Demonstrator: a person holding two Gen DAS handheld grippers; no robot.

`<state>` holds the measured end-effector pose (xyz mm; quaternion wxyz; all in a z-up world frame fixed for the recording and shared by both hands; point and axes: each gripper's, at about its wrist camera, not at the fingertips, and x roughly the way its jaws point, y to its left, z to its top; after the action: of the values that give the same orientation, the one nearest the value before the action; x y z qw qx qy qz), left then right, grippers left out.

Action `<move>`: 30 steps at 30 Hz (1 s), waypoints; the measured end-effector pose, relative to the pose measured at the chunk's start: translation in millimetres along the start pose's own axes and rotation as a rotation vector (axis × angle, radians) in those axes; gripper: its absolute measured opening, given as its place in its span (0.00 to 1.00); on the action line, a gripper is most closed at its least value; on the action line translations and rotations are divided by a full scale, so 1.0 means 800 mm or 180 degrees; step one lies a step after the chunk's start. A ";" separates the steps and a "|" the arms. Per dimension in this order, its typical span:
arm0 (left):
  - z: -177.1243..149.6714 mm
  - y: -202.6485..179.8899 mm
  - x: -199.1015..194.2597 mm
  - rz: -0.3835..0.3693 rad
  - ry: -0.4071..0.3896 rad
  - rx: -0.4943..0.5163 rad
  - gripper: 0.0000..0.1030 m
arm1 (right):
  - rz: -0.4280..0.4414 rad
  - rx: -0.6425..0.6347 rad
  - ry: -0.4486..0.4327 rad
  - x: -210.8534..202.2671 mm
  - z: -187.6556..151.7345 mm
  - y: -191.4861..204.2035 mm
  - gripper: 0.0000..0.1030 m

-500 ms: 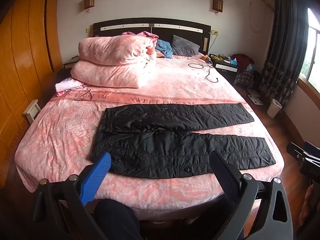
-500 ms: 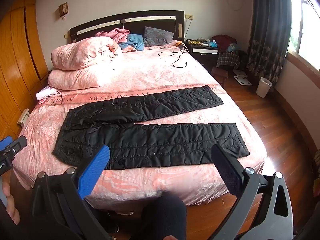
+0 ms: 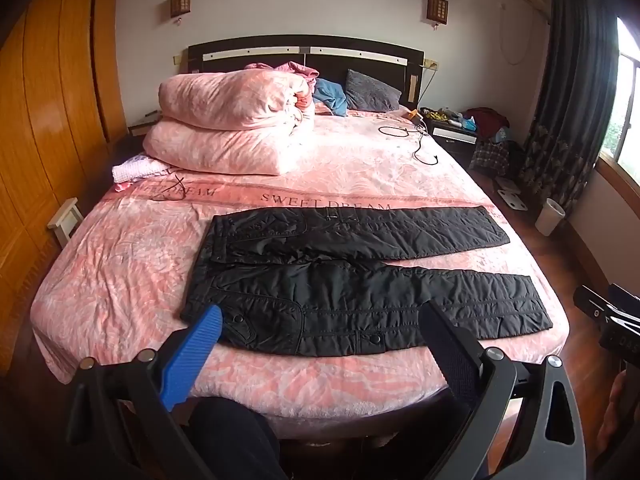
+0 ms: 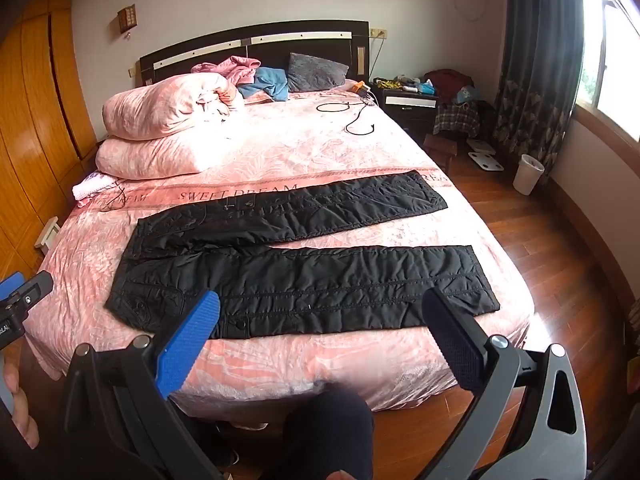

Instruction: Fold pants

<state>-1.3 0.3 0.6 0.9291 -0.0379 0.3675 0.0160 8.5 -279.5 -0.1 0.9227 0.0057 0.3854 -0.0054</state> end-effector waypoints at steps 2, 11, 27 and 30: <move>0.001 0.000 0.002 0.0001 0.0018 -0.0009 0.96 | 0.0006 0.0002 0.0001 0.000 0.000 0.000 0.98; -0.004 0.006 0.002 0.0018 0.0014 -0.0013 0.96 | 0.0013 0.0004 -0.0002 0.001 -0.001 0.001 0.98; -0.002 0.008 0.002 0.0019 0.0018 -0.0014 0.96 | 0.0009 0.0000 -0.0005 -0.001 0.000 0.001 0.98; -0.002 0.010 0.002 0.0010 0.0023 -0.0012 0.96 | 0.0010 0.0000 -0.0001 -0.001 0.000 0.001 0.98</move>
<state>-1.6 8.1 -2.2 0.9277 -0.0392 0.3709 0.0180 7.6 -278.7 0.3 0.9228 0.0063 0.3852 -0.0039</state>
